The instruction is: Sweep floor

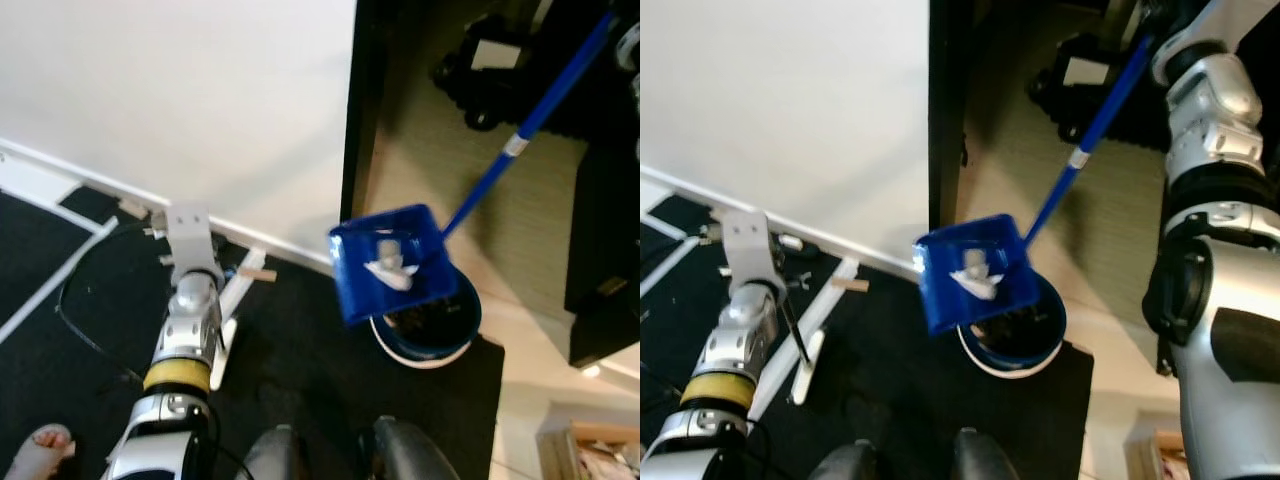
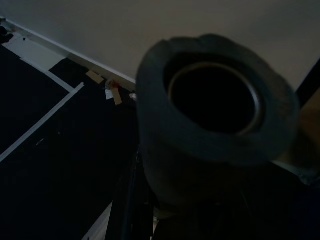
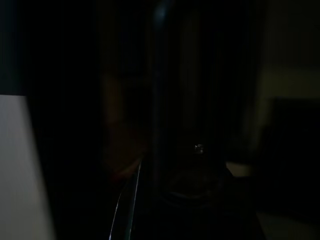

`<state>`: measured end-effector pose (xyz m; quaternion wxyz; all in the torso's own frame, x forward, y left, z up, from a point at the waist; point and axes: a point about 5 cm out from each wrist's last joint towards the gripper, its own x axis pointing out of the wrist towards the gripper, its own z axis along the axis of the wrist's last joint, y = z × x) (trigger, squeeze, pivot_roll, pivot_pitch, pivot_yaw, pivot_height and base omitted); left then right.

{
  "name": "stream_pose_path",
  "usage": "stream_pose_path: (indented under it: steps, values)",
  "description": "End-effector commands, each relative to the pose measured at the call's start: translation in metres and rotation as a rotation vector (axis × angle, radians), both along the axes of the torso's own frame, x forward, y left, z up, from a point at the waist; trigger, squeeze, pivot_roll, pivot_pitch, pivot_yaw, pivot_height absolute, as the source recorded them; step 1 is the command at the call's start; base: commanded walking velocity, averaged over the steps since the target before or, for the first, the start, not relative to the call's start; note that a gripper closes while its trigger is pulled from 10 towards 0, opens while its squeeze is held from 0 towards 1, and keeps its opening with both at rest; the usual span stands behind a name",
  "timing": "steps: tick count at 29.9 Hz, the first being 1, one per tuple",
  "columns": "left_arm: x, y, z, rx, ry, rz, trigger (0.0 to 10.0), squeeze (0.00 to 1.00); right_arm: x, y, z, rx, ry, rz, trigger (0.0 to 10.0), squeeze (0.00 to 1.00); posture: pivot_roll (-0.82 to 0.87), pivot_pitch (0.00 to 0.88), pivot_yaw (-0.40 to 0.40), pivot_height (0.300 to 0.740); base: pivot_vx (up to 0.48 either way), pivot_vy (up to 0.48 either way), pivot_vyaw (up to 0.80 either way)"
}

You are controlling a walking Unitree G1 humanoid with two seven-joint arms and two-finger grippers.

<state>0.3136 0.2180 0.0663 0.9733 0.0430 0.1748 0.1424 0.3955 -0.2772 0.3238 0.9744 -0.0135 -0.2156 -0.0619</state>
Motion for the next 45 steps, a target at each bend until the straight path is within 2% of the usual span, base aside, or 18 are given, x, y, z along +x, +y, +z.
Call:
stream_pose_path:
  steps: [1,4,8,12,14,20,22,25,27,28,29,30,32,34,39,43,44,45]
  values:
    - [-0.003,0.001,-0.004,-0.015,0.007,0.016,10.0,0.0,-0.004,-0.004,0.007,-0.028,-0.047,-0.045,10.0,0.0,0.03,0.0,-0.038,0.74,0.0,0.0,0.0]
    - [-0.005,0.005,-0.004,-0.01,0.007,0.022,10.0,0.0,-0.005,-0.005,0.003,-0.056,-0.06,-0.106,10.0,0.0,0.03,0.0,-0.032,0.74,0.0,0.0,0.0]
    - [-0.005,0.006,-0.004,-0.004,0.01,0.022,10.0,0.0,-0.004,0.001,-0.005,-0.107,-0.058,-0.11,10.0,0.0,0.03,0.0,-0.029,0.74,0.0,0.0,0.0]
    - [-0.005,0.007,-0.004,0.012,0.012,0.014,10.0,0.0,-0.002,0.015,-0.021,-0.222,-0.051,-0.104,10.0,0.0,0.03,0.006,-0.026,0.74,0.0,0.0,0.0]
    - [-0.005,0.007,-0.004,0.014,0.013,0.012,10.0,0.0,-0.002,0.018,-0.024,-0.241,-0.052,-0.099,10.0,0.0,0.03,0.008,-0.025,0.74,0.0,0.0,0.0]
    - [-0.007,0.006,-0.008,0.024,0.023,0.003,10.0,0.0,-0.004,0.042,-0.039,-0.458,-0.097,-0.051,10.0,0.0,0.03,0.016,-0.02,0.74,0.0,0.0,0.0]
    - [-0.008,0.005,-0.01,0.032,0.029,-0.008,10.0,0.0,-0.006,0.051,-0.047,-0.493,-0.117,-0.022,10.0,0.0,0.03,0.019,-0.019,0.74,0.0,0.0,0.0]
    - [-0.009,0.004,-0.01,0.034,0.032,-0.011,10.0,0.0,-0.006,0.057,-0.052,-0.499,-0.128,-0.007,10.0,0.0,0.03,0.02,-0.018,0.74,0.0,0.0,0.0]
    - [-0.009,0.005,-0.011,0.038,0.031,-0.01,10.0,0.0,-0.009,0.075,-0.068,-0.495,-0.154,0.034,10.0,0.0,0.03,0.024,-0.015,0.74,0.0,0.0,0.0]
    - [-0.009,0.005,-0.011,0.038,0.031,-0.01,10.0,0.0,-0.009,0.075,-0.068,-0.495,-0.154,0.034,10.0,0.0,0.03,0.024,-0.015,0.74,0.0,0.0,0.0]
    - [-0.009,0.005,-0.011,0.039,0.031,-0.009,10.0,0.0,-0.011,0.083,-0.075,-0.493,-0.165,0.046,10.0,0.0,0.03,0.024,-0.015,0.74,0.0,0.0,0.0]
    - [-0.009,0.005,-0.011,0.039,0.031,-0.009,10.0,0.0,-0.011,0.083,-0.075,-0.493,-0.165,0.046,10.0,0.0,0.03,0.024,-0.015,0.74,0.0,0.0,0.0]
    - [-0.009,0.006,-0.011,0.042,0.032,-0.009,10.0,0.0,-0.012,0.096,-0.083,-0.487,-0.182,0.051,10.0,0.0,0.03,0.027,-0.013,0.74,0.0,0.0,0.0]
    - [-0.008,0.007,-0.01,0.043,0.032,-0.008,10.0,0.0,-0.015,0.108,-0.087,-0.493,-0.215,0.056,10.0,0.0,0.03,0.028,-0.013,0.74,0.0,0.0,0.0]
    - [-0.008,0.008,-0.01,0.043,0.03,-0.009,10.0,0.0,-0.019,0.125,-0.089,-0.504,-0.273,0.092,10.0,0.0,0.03,0.028,-0.014,0.74,0.0,0.0,0.0]
    - [-0.01,0.008,-0.011,0.042,0.03,-0.008,10.0,0.0,-0.027,0.141,-0.094,-0.58,-0.331,0.171,10.0,0.0,0.03,0.028,-0.015,0.74,0.0,0.0,0.0]
    - [-0.01,0.007,-0.012,0.042,0.031,-0.009,10.0,0.0,-0.034,0.154,-0.098,-0.641,-0.375,0.244,10.0,0.0,0.02,0.026,-0.015,0.74,0.0,0.0,0.0]
    - [-0.01,0.007,-0.012,0.043,0.031,-0.01,10.0,0.0,-0.037,0.159,-0.1,-0.669,-0.396,0.273,10.0,0.0,0.02,0.026,-0.015,0.74,0.0,0.0,0.0]
